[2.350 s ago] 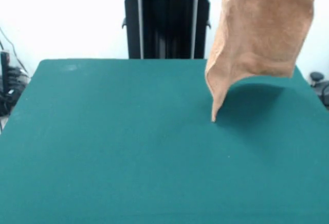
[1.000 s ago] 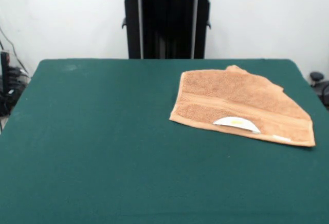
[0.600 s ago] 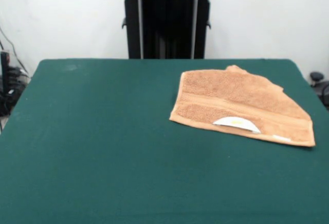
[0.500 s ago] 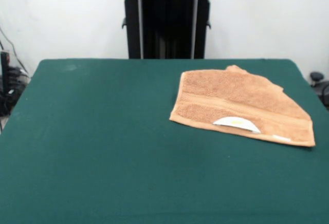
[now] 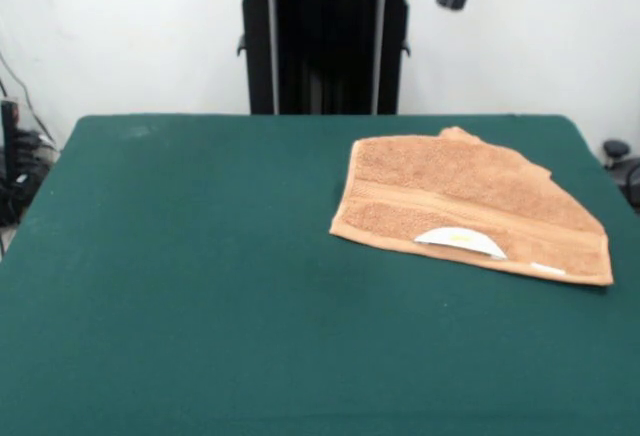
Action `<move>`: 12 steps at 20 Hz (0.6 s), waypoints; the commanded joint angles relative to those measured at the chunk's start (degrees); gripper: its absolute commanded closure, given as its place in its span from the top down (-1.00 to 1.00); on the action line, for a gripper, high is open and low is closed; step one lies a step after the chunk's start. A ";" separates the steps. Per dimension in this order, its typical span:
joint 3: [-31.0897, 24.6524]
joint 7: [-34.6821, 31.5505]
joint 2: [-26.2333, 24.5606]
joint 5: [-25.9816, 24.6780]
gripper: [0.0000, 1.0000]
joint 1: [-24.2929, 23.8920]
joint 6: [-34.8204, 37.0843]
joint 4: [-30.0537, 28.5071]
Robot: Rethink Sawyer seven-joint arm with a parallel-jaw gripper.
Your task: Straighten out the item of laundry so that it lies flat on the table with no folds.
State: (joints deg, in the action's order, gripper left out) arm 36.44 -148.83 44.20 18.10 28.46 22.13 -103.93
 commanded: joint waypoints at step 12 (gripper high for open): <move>-22.58 0.31 -1.81 -10.15 -1.00 -8.20 -11.26 -10.73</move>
State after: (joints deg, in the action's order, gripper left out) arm 25.86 -148.83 44.85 10.99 23.43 16.08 -107.48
